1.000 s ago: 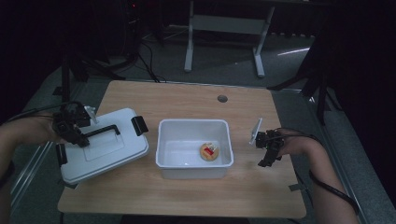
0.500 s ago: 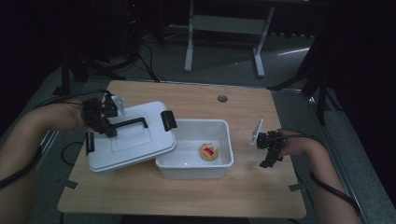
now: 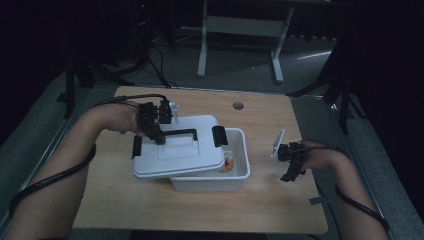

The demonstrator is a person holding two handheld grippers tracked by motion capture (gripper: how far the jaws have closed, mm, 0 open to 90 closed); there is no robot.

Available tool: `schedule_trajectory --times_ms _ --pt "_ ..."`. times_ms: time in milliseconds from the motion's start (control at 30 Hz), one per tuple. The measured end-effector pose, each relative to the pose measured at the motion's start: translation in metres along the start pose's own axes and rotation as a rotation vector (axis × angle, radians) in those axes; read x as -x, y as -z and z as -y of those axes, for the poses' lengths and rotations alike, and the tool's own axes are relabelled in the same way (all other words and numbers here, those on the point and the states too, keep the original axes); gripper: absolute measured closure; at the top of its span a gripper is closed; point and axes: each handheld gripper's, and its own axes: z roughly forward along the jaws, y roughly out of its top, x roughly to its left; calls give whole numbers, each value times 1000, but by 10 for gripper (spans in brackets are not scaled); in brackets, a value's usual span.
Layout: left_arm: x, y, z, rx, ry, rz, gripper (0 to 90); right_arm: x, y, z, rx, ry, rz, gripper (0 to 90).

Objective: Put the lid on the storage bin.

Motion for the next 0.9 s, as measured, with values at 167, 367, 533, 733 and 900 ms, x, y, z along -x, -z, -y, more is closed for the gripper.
schedule_trajectory --times_ms 167,367,533,733,900 --pt "-3 -7 -27 18 -45 10 833 -1 2 3 2 0 4 160" --pt "-4 -17 -54 18 -83 26 833 -2 2 8 -4 -6 1 161" --pt "-6 -27 -69 9 -100 48 833 -2 -1 8 -15 1 -1 160" --pt "-9 -40 -74 8 -99 64 833 -2 -2 7 -13 0 0 161" --pt "-13 -47 -73 5 -85 73 833 -2 -3 7 -18 0 -3 160"
